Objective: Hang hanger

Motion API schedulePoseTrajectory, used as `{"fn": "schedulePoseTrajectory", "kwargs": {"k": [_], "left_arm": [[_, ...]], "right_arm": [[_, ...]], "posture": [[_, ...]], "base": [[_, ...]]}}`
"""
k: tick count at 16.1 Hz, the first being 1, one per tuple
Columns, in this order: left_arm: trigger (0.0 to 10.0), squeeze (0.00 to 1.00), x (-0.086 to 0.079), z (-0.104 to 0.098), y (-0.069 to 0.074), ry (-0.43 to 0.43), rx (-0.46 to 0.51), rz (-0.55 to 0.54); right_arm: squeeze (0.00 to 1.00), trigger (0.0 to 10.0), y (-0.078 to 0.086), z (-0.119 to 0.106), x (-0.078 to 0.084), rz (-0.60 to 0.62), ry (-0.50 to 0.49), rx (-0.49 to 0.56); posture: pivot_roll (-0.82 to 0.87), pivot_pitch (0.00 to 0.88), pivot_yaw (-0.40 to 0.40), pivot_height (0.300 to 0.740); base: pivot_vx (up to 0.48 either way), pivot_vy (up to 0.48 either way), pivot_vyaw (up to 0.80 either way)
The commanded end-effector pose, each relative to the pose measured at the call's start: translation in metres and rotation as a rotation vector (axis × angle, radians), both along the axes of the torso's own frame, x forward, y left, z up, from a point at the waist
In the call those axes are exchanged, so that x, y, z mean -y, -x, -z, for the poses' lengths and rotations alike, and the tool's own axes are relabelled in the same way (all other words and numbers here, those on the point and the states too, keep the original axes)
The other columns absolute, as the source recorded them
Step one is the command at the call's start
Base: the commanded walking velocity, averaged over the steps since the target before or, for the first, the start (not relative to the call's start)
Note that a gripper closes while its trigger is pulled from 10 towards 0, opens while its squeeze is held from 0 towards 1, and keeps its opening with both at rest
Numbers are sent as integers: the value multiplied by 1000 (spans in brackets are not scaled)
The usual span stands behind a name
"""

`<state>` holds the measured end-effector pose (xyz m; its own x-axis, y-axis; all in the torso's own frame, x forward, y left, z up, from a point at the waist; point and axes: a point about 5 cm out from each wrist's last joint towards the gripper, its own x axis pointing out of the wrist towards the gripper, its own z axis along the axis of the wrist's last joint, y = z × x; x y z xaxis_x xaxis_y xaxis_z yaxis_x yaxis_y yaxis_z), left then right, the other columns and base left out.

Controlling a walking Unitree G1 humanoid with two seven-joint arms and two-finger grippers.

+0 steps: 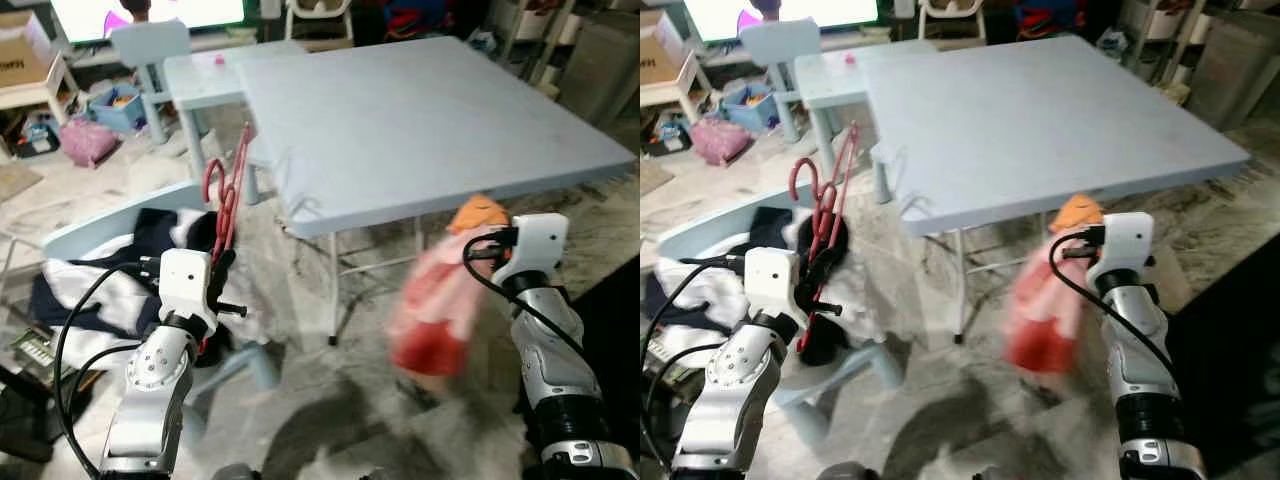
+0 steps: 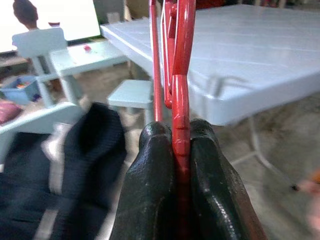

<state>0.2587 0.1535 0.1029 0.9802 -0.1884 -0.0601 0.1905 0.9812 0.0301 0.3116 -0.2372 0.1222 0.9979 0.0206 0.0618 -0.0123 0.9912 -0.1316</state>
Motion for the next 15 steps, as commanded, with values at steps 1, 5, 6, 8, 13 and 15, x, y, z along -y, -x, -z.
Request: {"fn": "schedulePoseTrajectory", "kwargs": {"k": [1,5,6,8,13,15], "left_arm": [[10000,0,6,-4,1,13,9,11],[10000,0,4,-5,-1,20,14,-2],[10000,0,4,-6,-2,16,19,-3],[10000,0,4,-6,-3,3,25,-23],[10000,0,-7,-8,-7,-14,56,-165],[10000,0,-10,-13,-9,-11,85,-209]], "right_arm": [[0,10000,-4,-14,2,-26,-9,33],[0,10000,-2,-14,-9,-83,-27,30],[0,10000,-2,-13,-14,-110,-24,29],[0,10000,0,-13,-16,-124,-31,29],[0,10000,1,-13,-28,-196,-40,5],[0,10000,3,-17,-40,-274,-105,24]], "posture": [[-17,0,7,740],[-20,0,5,740],[-22,0,5,740],[-22,0,5,740],[-28,0,1,740],[-26,0,1,740]], "base": [[0,-472,0],[0,-472,0],[0,-472,0],[0,-236,0],[0,0,0],[0,0,0]]}}
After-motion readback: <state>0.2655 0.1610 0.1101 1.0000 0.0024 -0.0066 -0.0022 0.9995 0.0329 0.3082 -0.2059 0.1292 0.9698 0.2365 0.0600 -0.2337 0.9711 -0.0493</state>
